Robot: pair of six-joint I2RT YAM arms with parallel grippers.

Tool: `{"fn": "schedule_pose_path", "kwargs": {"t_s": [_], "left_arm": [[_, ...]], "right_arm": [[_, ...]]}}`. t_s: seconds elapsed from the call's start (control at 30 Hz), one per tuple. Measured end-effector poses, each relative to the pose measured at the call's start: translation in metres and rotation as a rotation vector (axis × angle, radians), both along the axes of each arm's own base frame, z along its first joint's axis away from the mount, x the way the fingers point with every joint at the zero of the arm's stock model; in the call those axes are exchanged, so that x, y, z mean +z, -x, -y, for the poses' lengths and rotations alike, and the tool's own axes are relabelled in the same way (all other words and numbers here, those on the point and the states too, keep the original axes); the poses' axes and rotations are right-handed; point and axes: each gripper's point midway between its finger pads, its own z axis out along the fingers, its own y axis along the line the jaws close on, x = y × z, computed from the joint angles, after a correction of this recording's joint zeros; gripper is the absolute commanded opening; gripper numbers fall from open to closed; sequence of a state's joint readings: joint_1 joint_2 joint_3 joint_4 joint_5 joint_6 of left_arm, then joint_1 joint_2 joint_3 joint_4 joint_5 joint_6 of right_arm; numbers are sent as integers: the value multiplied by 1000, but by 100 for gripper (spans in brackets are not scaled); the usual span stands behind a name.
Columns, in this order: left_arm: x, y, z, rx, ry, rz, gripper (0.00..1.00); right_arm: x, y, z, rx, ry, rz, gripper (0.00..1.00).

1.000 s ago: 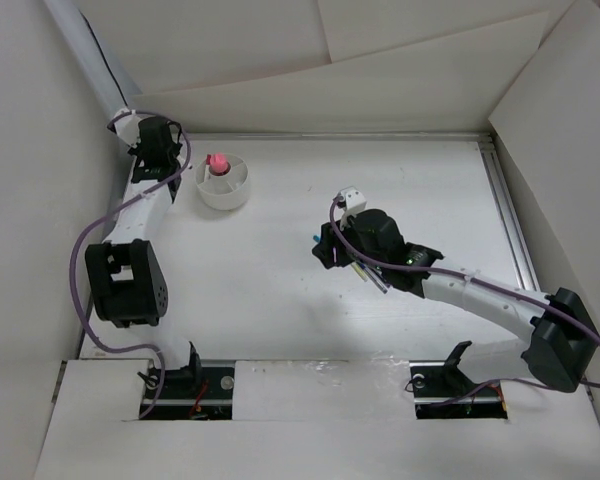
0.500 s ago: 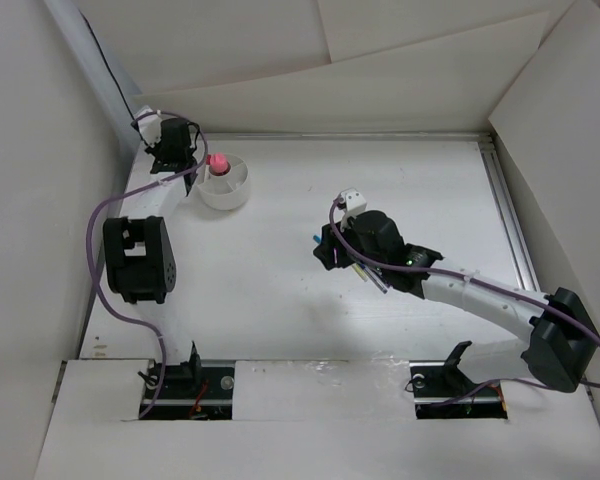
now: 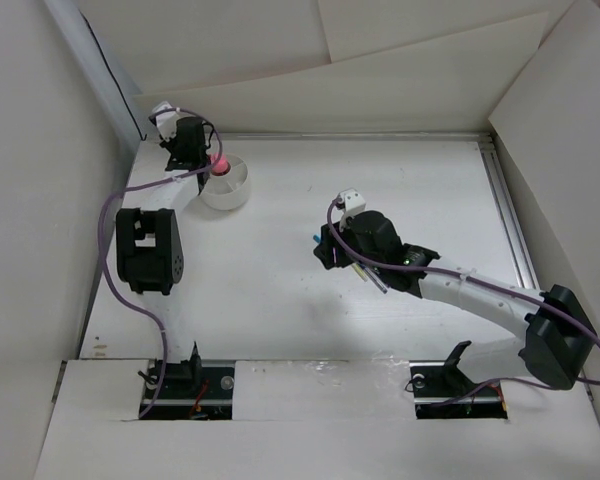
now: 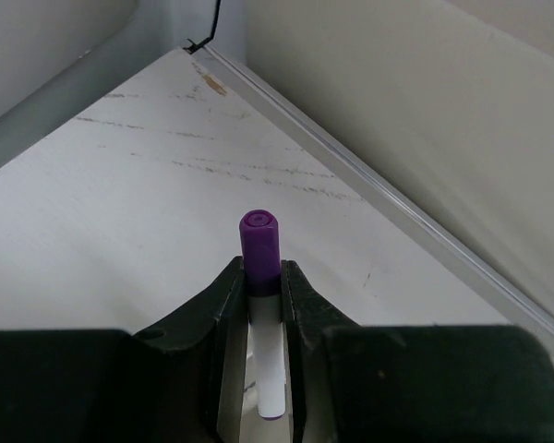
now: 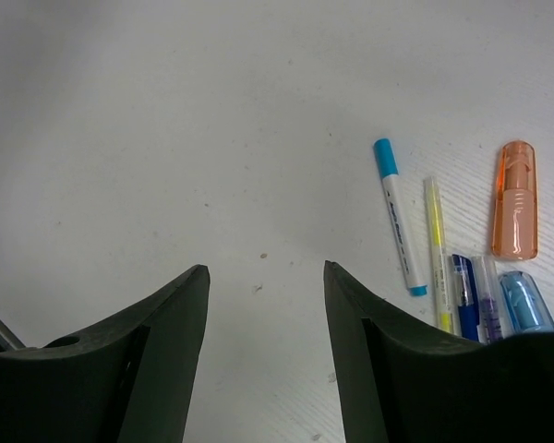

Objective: Sort the stationery into containers
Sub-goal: Place the pen in the storage box.

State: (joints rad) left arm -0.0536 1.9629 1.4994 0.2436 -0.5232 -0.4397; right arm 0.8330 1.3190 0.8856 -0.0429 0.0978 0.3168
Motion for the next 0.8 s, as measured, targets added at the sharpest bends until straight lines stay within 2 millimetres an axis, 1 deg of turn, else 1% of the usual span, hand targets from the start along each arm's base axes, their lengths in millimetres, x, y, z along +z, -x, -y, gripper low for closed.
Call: {"fn": "schedule_pose_path", "kwargs": {"t_s": [0.1,0.27,0.4,0.5,0.57,0.6,0.77,0.8], "left_arm": [[-3,-4,12,-20,-35,-8,5],[-7,-6,27,-33,-105,-25,13],[-4,-6,30,-30,-139,-23,19],[-2,-6,29,-24,-150,-20,27],[-1,-5,28,-21,-156,-21,30],[-1,-5,28,-18,-160,-22,30],[0,-4,25,-9,-175,-25,38],[1,-4,25,-8,-175,-20,38]], "right_arm": [[0,-1,1,-8,0,6,59],[-2,-3,4,-25,7,11,59],[-3,-4,6,-34,11,13,61],[-2,-7,8,-48,9,20,63],[-2,-9,9,-54,8,24,63],[-2,-10,10,-57,8,24,63],[-1,-15,15,-76,6,26,65],[-1,-17,16,-82,6,26,63]]}}
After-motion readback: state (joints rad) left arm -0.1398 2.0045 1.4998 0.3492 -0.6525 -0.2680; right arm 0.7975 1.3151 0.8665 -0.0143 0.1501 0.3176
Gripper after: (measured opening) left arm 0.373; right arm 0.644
